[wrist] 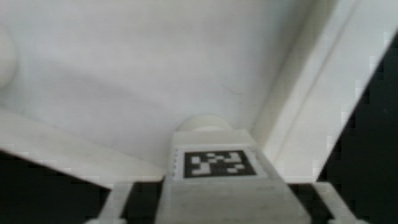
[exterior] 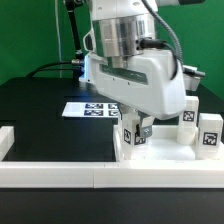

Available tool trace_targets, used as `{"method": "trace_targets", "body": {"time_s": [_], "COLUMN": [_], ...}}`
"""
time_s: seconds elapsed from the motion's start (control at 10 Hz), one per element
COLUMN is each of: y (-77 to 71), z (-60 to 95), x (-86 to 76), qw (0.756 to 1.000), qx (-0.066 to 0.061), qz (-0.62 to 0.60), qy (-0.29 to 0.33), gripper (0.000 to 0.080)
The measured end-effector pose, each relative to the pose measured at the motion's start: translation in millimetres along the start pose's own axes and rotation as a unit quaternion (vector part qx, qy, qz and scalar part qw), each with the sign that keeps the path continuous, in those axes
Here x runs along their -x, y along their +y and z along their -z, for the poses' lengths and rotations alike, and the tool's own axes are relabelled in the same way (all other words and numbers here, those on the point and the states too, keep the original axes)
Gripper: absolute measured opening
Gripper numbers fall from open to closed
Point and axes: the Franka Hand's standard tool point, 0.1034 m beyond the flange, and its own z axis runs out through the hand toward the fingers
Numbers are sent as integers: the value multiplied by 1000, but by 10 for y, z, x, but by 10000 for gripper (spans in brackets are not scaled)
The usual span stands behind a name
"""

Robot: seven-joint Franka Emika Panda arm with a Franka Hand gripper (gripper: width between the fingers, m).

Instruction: Assemble square table

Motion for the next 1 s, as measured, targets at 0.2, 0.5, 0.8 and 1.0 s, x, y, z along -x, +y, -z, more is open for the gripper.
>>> {"method": "trace_targets", "body": {"time_s": [0.2, 0.5, 0.8, 1.0], "y": [-30, -56, -53, -7], "z": [-4, 0, -2, 7], "x": [33, 20, 17, -40], "qw": [990, 967, 962, 984], "qx": [-19, -26, -27, -18], "qz": [-137, -253, -273, -178], "qy": [-4, -14, -16, -16], "gripper": [287, 287, 320, 456]}}
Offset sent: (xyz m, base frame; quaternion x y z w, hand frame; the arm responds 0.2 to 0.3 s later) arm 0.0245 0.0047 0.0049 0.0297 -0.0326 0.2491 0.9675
